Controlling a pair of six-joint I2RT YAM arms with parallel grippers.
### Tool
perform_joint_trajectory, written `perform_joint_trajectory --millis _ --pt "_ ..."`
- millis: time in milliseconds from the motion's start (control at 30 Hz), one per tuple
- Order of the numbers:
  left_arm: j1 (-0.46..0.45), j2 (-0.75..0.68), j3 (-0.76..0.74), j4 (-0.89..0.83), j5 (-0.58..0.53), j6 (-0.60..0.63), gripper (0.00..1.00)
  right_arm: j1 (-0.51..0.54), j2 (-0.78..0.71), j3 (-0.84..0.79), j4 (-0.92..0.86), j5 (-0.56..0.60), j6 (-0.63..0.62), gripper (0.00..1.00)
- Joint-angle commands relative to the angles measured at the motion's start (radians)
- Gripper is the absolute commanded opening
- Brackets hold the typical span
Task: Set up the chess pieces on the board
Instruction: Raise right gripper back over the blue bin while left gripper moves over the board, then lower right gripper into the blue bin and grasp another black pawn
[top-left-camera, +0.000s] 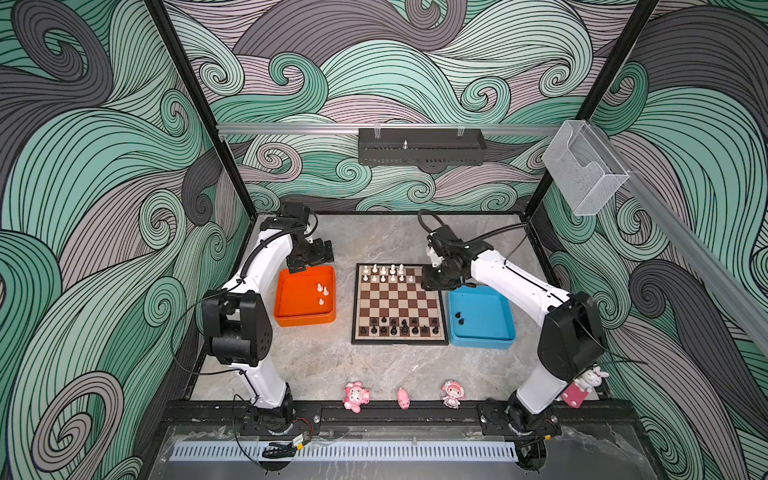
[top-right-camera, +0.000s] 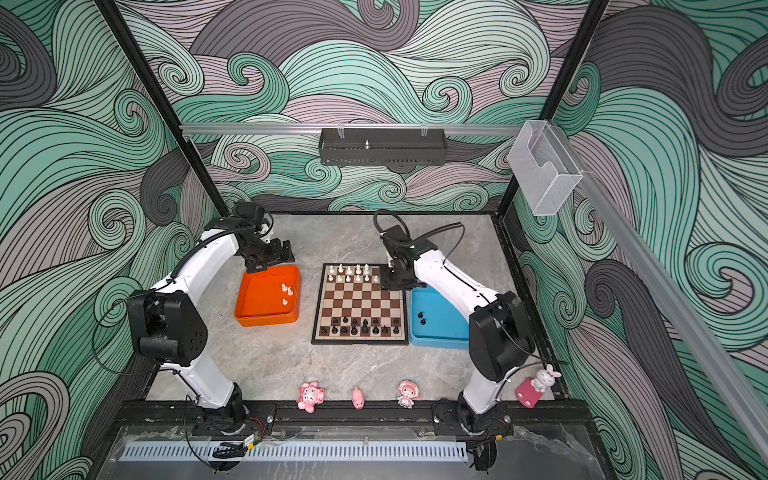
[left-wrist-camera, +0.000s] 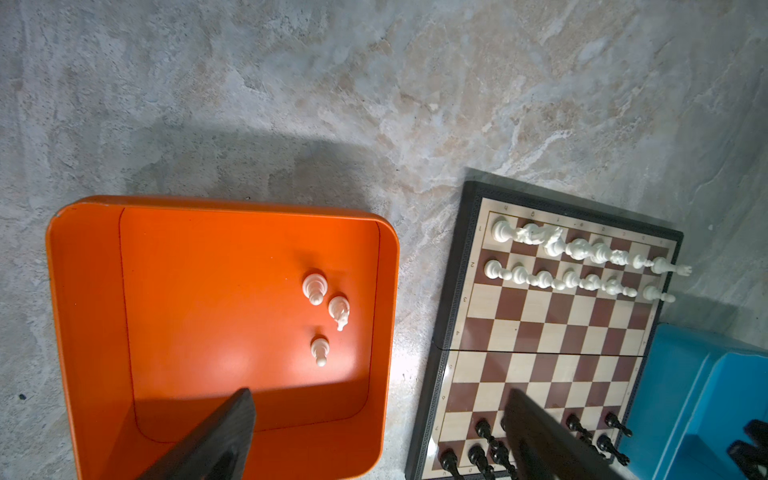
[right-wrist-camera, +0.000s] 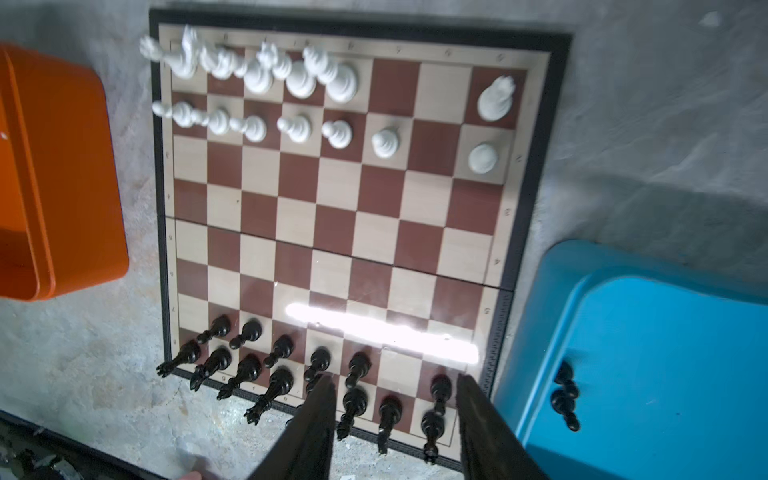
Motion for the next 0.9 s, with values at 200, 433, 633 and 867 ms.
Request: perform_joint_trajectory --millis 200,433,633,867 --pt "-0.039 -0.040 0.041 -0.016 -0.039 0.009 0.96 -0.154 -0.141 -0.104 -0.006 -0.012 -0.031 0.85" --pt "-0.223 0.015 0.116 -0.018 -0.076 0.110 0.97 -0.274 -0.210 -0.228 -0.020 -0.018 -0.023 0.93" --pt "-0.407 0.075 0.165 -0.008 -0.083 0.183 0.98 -0.322 -0.215 -0.326 -0.042 -0.010 -0.074 0.90" --pt "-0.482 0.119 0.183 0.014 -0.006 0.155 0.98 -0.323 -0.186 -0.409 -0.019 -0.037 -0.097 0.80"
